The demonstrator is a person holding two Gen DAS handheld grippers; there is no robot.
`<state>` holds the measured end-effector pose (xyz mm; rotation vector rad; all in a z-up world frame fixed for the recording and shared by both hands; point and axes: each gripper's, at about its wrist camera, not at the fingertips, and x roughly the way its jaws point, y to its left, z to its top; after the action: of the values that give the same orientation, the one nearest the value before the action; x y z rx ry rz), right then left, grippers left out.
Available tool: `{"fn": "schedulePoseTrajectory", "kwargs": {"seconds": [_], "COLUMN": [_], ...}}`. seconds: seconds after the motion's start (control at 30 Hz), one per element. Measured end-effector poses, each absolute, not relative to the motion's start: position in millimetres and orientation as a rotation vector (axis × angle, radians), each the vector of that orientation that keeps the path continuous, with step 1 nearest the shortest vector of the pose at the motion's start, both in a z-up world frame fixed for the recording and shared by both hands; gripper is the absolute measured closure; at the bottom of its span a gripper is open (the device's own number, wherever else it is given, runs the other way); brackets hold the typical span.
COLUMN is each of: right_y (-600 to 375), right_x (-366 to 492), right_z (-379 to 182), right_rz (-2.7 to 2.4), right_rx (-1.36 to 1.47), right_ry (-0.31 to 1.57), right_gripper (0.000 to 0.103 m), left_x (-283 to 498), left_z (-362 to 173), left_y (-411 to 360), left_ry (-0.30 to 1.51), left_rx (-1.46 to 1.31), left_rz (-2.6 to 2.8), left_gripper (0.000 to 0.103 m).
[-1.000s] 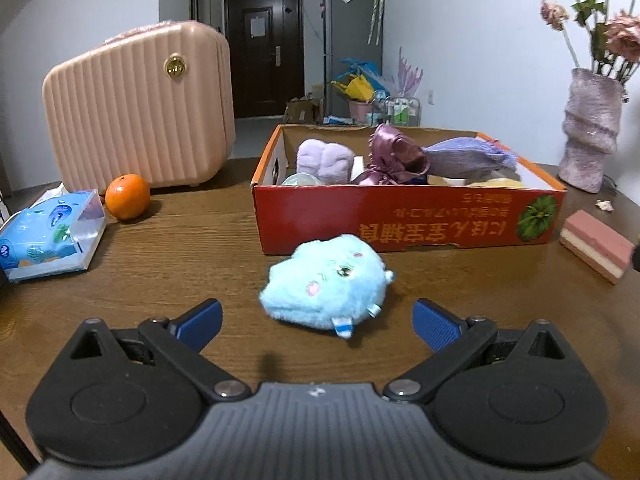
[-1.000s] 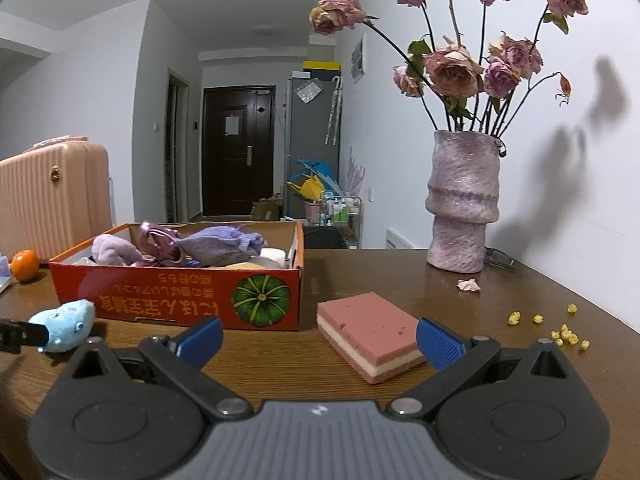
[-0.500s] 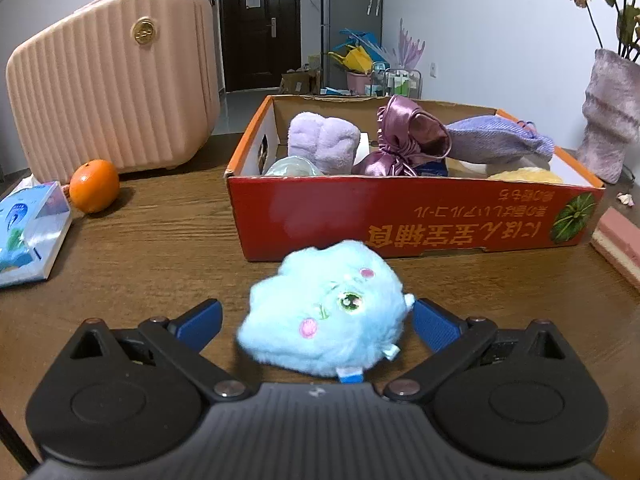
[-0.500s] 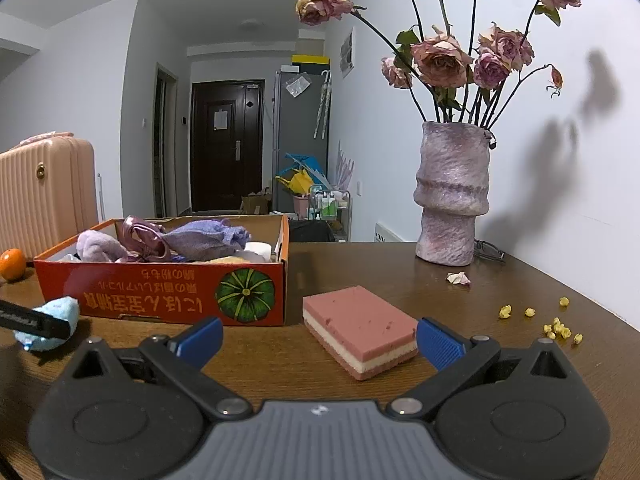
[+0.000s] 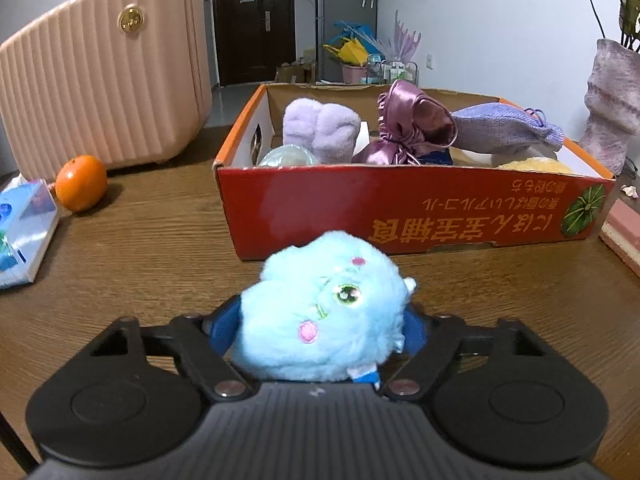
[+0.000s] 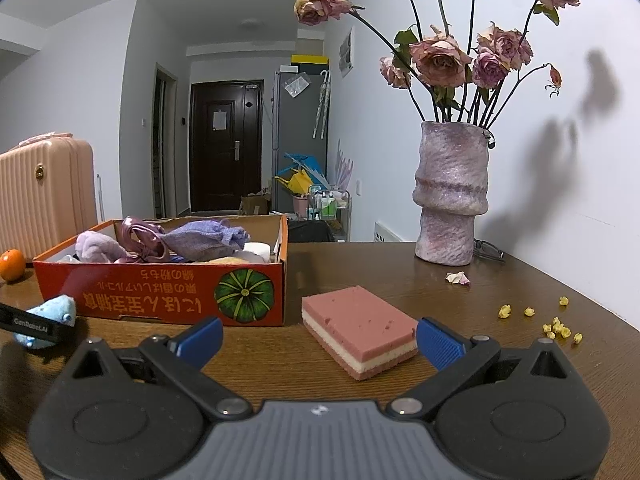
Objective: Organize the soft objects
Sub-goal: 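Grasp the light-blue plush toy with the left tool, then grasp the pink sponge block with the right tool while the left tool holds the plush toy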
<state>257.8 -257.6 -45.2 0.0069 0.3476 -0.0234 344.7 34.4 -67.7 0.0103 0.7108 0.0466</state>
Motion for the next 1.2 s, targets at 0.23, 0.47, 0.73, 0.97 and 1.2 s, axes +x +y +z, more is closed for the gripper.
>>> {"fn": "schedulePoseTrajectory", "kwargs": {"seconds": [0.23, 0.47, 0.73, 0.97, 1.2], "right_y": [-262.5, -266.6, -267.3, -267.7, -266.8], "right_x": [259.0, 260.7, 260.7, 259.6, 258.4], "right_z": [-43.7, -43.8, -43.8, -42.6, -42.2], "right_rz": [-0.023, -0.016, -0.006, 0.002, 0.01], "right_rx": [0.03, 0.056, 0.063, 0.069, 0.067], "right_ry": [0.349, 0.356, 0.357, 0.355, 0.348], "right_gripper": [0.0, 0.0, 0.0, 0.0, 0.0], "left_x": [340.2, 327.8, 289.4, 258.7, 241.0], "left_z": [-65.6, -59.1, -41.8, -31.8, -27.7], "left_y": [35.1, 36.6, 31.4, 17.1, 8.2], "left_ry": [0.675, 0.626, 0.536, 0.487, 0.474], "left_rx": [0.028, 0.035, 0.015, 0.009, 0.004], "left_rz": [0.071, 0.12, 0.105, 0.07, 0.047], "left_gripper": [0.03, 0.03, 0.03, 0.03, 0.03]}}
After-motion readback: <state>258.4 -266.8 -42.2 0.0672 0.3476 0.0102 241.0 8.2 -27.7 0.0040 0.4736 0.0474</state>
